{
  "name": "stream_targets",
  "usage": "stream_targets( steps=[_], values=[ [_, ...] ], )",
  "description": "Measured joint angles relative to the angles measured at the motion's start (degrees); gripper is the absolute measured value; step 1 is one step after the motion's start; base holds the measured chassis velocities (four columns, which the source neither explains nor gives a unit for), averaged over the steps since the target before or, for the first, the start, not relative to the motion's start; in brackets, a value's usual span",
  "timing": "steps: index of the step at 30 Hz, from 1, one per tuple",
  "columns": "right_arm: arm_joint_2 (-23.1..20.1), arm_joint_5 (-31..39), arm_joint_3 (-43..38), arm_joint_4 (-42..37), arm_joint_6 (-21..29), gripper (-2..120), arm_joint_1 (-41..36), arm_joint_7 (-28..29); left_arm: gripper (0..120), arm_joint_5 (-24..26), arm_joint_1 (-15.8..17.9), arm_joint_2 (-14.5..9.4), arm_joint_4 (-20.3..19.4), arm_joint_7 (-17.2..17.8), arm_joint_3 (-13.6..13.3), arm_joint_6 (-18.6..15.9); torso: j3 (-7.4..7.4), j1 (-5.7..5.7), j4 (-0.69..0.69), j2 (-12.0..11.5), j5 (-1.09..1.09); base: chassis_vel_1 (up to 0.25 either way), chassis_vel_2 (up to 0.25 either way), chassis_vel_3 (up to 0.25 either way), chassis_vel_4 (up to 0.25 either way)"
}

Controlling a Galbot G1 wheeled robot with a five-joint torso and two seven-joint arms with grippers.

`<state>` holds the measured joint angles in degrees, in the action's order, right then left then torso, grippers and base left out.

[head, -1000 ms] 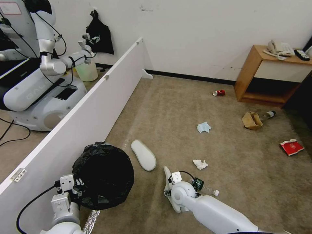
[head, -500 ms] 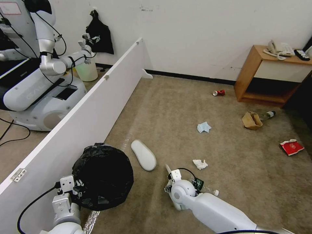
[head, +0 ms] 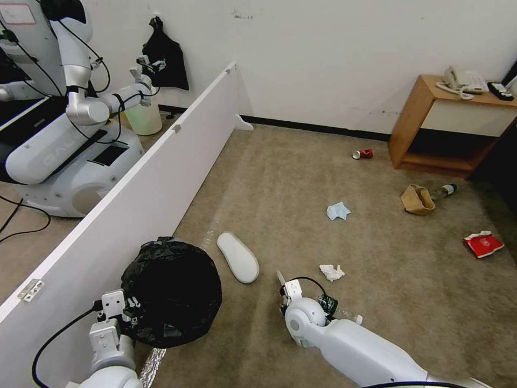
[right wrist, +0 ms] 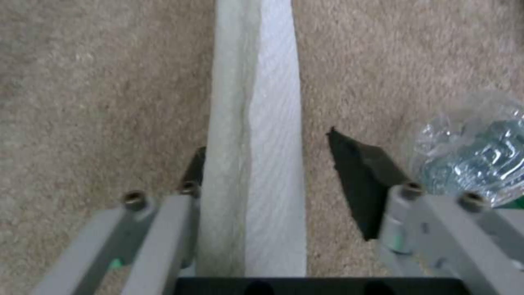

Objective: Pick up the trash bin, then pick up the garbage from the floor and place it into the trash bin.

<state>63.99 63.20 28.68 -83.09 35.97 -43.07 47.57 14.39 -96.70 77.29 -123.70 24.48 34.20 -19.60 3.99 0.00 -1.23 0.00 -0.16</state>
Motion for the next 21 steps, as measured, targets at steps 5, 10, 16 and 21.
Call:
stream_targets(
  steps=[5, 10, 16, 21],
  values=[
    [-0.25, -0.14, -0.58, -0.04, -0.36, 18, -0.78, -0.31, 1, -0.27, -0.2, 0.02, -0.07, -0.03, -0.19, 0.01, 0.0, 0.0, 0.0, 0.0, -0.01, 0.0, 0.0, 0.0, 0.0],
    [-0.76, -0.47, -0.98, -0.49, -0.72, 4, -1.37, -0.34, 1, -0.8, -0.31, -0.04, -0.06, -0.09, -0.3, 0.01, 0.0, 0.0, 0.0, 0.0, -0.01, 0.0, 0.0, 0.0, 0.0],
    [-2.36, -1.71, -1.89, -1.59, -1.55, 3, -3.06, -0.35, 1, -1.32, -0.52, 0.06, 0.04, -0.16, -0.83, -0.09, 0.0, 0.0, -0.01, 0.0, -0.01, 0.0, 0.0, 0.0, 0.0],
    [-4.15, -2.12, -3.2, -3.2, -1.79, 3, -4.65, -0.68, 1, -1.47, -0.47, -0.16, 0.03, -0.17, -1.31, -0.31, 0.0, 0.0, 0.0, 0.0, 0.0, 0.0, 0.0, 0.0, 0.0]
  ],
)
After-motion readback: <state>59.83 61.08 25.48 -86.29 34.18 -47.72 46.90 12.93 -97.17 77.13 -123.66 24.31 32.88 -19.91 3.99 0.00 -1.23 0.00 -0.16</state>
